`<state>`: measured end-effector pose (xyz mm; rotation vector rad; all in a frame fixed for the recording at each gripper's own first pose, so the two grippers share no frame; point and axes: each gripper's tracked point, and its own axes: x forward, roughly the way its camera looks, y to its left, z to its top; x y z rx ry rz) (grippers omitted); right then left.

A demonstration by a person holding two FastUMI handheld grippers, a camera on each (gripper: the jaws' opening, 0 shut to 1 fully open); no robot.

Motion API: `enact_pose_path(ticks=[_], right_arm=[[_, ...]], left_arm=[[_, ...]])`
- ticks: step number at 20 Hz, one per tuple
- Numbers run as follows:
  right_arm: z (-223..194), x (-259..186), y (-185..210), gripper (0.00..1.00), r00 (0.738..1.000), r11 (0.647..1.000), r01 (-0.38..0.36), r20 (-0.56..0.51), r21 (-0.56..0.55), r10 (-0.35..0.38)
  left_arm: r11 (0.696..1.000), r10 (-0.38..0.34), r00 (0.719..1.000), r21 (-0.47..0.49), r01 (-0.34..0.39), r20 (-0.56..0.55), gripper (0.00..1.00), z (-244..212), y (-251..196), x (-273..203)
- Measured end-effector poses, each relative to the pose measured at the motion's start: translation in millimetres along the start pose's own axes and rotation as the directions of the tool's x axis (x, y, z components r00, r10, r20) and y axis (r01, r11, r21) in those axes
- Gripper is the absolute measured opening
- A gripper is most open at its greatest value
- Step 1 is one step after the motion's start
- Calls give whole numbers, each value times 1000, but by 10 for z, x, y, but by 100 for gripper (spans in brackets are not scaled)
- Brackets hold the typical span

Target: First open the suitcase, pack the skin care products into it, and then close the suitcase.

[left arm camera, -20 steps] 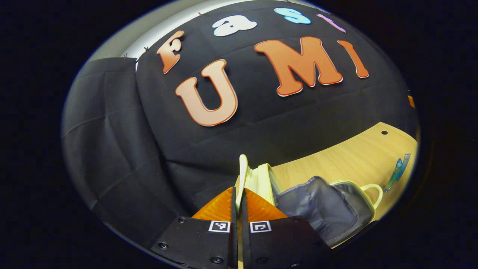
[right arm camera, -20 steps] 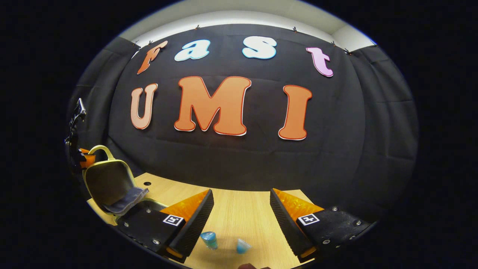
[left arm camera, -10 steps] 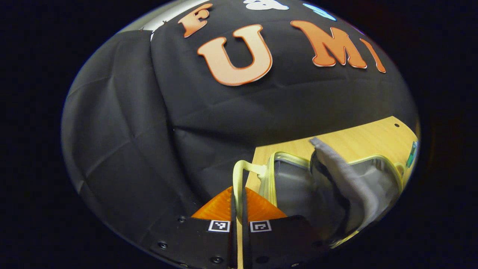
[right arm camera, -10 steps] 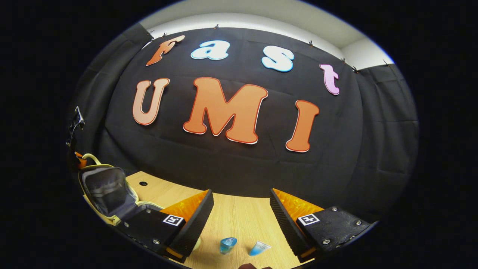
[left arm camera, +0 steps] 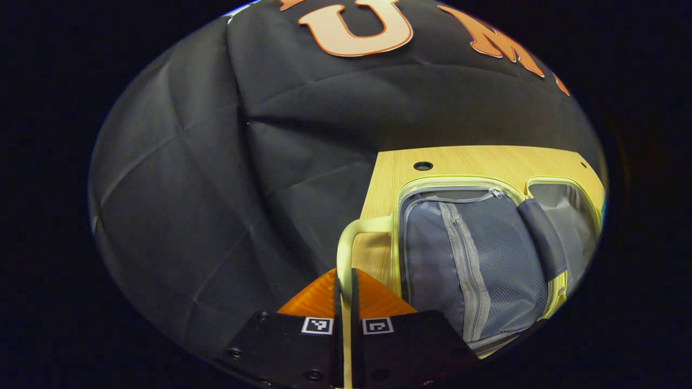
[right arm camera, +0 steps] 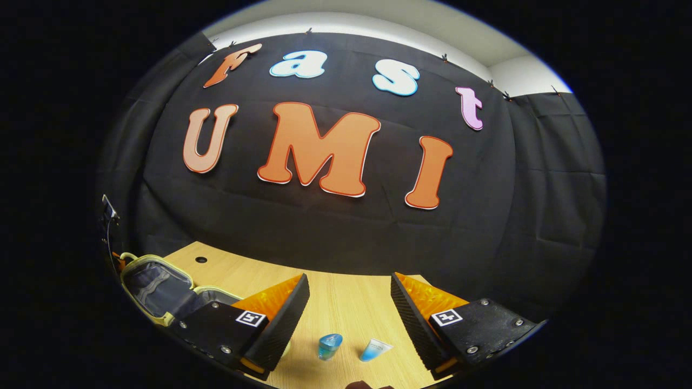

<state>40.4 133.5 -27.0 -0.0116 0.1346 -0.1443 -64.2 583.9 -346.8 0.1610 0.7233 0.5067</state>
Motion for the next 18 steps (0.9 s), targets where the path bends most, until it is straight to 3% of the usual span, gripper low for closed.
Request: enact_pose_path(ticks=[2,4,6,9,11,15,18], right_arm=[[-31,-3,-32,95,1000,1000,-1,-7,-8,1],[-30,-15,-52,95,1000,1000,-10,-6,-9,10],[-2,-3,-89,95,1000,1000,-20,10,-10,20],[17,38,-122,96,998,998,-57,33,-3,57],[0,67,-196,95,996,997,-75,40,8,75],[-63,107,-402,96,993,994,-106,48,3,106],[-193,136,-545,95,991,992,-128,31,4,128]], left_arm=[[998,69,998,11,-69,5,18,31,74,-46],[997,79,995,-9,-79,56,13,201,86,-178],[997,75,990,-22,-73,119,22,462,-21,-370],[999,35,970,-25,-30,240,67,918,-403,-772],[1000,10,954,-5,-9,299,86,1161,-671,-1007],[997,-73,915,36,64,397,98,1489,-1406,-1461],[989,-148,893,66,132,424,98,1565,-2081,-1721]])
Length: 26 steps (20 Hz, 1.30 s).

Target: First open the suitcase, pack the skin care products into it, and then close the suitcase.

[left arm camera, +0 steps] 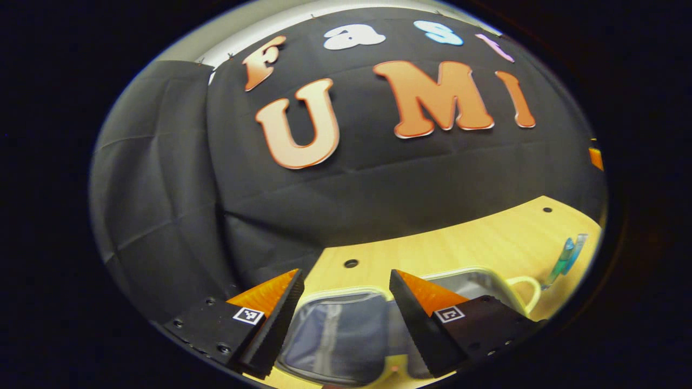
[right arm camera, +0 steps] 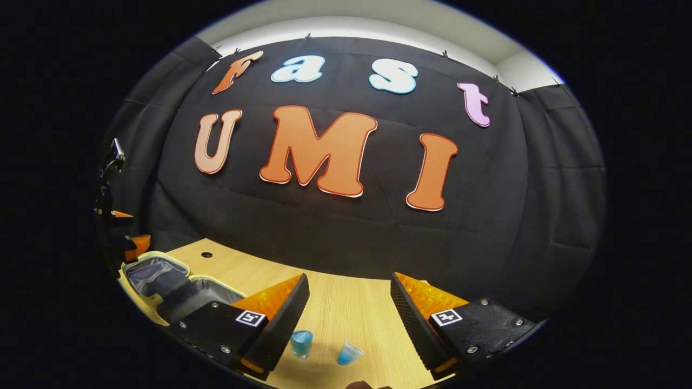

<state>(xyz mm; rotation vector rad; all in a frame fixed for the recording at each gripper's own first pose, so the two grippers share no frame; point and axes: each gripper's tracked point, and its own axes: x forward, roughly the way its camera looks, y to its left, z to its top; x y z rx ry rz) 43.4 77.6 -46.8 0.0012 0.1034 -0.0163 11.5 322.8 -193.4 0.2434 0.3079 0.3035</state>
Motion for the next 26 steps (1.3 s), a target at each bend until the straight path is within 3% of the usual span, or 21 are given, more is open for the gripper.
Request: enact_pose_path(ticks=[5,10,18,26], right_arm=[[-273,32,-154,95,999,999,-34,-37,9,35],[-604,109,-209,96,991,995,-100,-87,0,100],[-952,193,-277,96,983,986,-167,-86,-27,164],[-1395,218,-297,96,972,976,-214,-114,-45,208]], left_arm=[[990,-134,991,-43,134,9,98,118,-1089,-138],[959,-284,959,-23,284,-9,98,-46,-2075,-261],[908,-416,909,-44,418,33,98,-278,-3214,-414],[874,-485,872,-55,482,-68,99,-866,-4080,-174]])
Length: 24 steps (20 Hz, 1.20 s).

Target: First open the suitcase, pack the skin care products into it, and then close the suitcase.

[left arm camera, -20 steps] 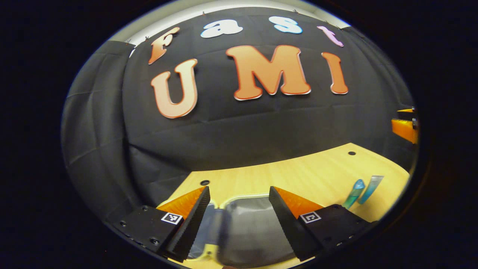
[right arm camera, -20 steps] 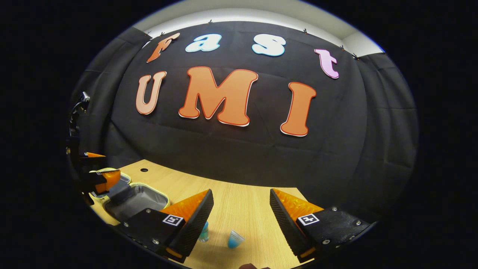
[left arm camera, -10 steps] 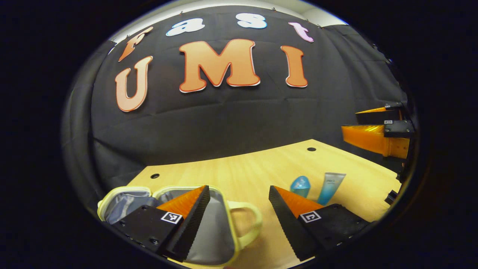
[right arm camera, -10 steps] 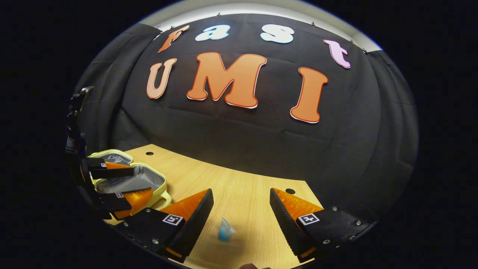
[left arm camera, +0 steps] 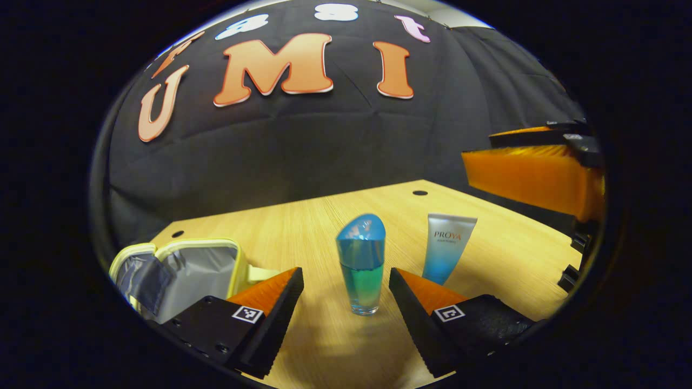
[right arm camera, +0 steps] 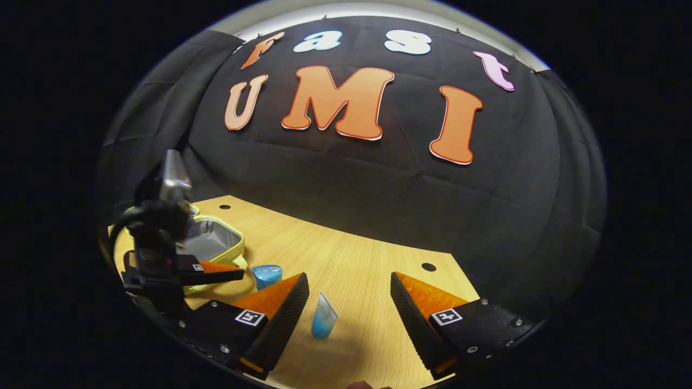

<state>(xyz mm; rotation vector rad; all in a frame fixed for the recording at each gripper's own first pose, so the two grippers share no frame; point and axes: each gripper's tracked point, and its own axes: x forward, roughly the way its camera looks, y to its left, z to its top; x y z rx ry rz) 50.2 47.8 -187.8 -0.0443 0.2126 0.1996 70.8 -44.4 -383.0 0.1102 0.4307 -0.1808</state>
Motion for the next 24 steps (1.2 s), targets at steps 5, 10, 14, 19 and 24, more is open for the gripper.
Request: enact_pose_path(ticks=[5,10,14,19,24], right_arm=[[-347,66,-6,96,998,999,-32,-47,17,33],[-849,119,141,96,984,994,-113,-137,-7,111],[-1164,236,245,96,967,987,-159,-201,14,159],[-1284,445,405,83,946,978,-190,-252,83,205],[-1375,539,490,43,933,974,-189,-287,123,217]], left_arm=[[1000,-27,997,-10,27,-67,84,-227,-96,292],[997,-72,995,-36,69,-64,45,-211,-141,288],[997,-65,998,-51,64,-25,45,-11,-150,159],[996,-38,999,-85,38,1,45,428,5,-150],[996,27,999,-88,-23,43,45,865,363,-512]])
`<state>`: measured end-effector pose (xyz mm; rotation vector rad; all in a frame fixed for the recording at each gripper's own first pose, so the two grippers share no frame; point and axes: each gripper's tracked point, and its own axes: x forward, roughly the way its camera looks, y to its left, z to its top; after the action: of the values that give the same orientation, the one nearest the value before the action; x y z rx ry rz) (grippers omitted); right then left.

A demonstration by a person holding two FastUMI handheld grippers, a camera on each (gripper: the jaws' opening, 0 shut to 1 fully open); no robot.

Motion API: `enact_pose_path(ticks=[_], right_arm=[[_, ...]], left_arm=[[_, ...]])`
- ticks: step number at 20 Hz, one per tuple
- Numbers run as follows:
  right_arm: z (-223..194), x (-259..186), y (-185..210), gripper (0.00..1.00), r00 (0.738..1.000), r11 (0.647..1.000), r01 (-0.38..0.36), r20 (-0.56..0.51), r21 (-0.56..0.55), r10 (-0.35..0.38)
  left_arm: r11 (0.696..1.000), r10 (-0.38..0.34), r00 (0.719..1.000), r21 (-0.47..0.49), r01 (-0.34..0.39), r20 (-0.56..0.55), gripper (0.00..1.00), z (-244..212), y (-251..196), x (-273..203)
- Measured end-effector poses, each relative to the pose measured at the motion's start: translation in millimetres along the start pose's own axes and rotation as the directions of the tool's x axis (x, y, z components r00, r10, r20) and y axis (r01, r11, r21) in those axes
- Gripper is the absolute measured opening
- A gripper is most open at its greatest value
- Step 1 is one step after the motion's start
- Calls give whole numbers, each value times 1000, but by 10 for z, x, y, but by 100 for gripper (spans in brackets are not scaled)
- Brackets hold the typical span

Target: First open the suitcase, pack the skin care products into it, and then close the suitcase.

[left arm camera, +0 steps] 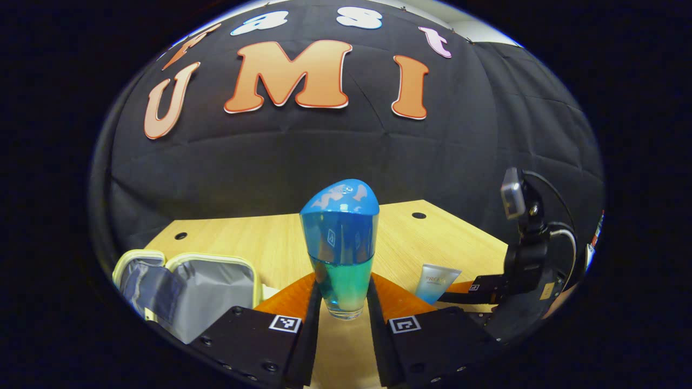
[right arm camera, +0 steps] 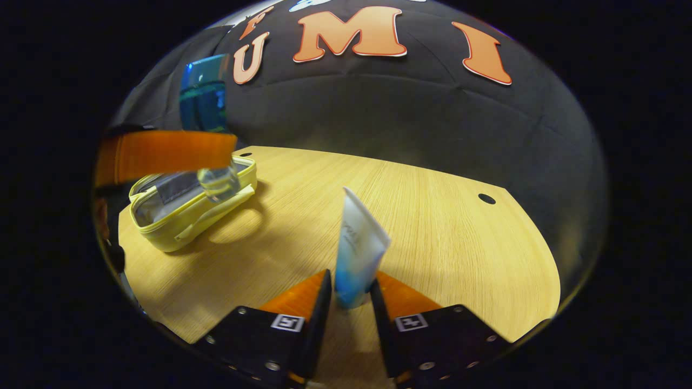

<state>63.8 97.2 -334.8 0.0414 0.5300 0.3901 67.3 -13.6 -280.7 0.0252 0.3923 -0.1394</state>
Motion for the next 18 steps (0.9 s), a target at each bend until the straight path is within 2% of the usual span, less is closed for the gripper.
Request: enact_pose_path(ticks=[2,4,12,15,18], right_arm=[[38,-68,62,41,1000,999,-16,-17,40,16],[267,-232,131,41,1000,999,-13,10,51,12],[1239,-828,502,41,992,1000,-24,123,12,22],[1588,-929,705,40,981,999,-31,191,9,29],[1748,-972,902,40,974,999,-48,223,10,45]], left_arm=[[999,32,999,18,-32,10,45,144,177,-177],[998,60,998,23,-60,14,44,269,365,-319],[991,135,990,5,-136,30,44,717,1069,-816],[987,159,987,5,-159,38,45,735,1355,-924],[984,178,984,-13,-178,4,44,609,1660,-976]])
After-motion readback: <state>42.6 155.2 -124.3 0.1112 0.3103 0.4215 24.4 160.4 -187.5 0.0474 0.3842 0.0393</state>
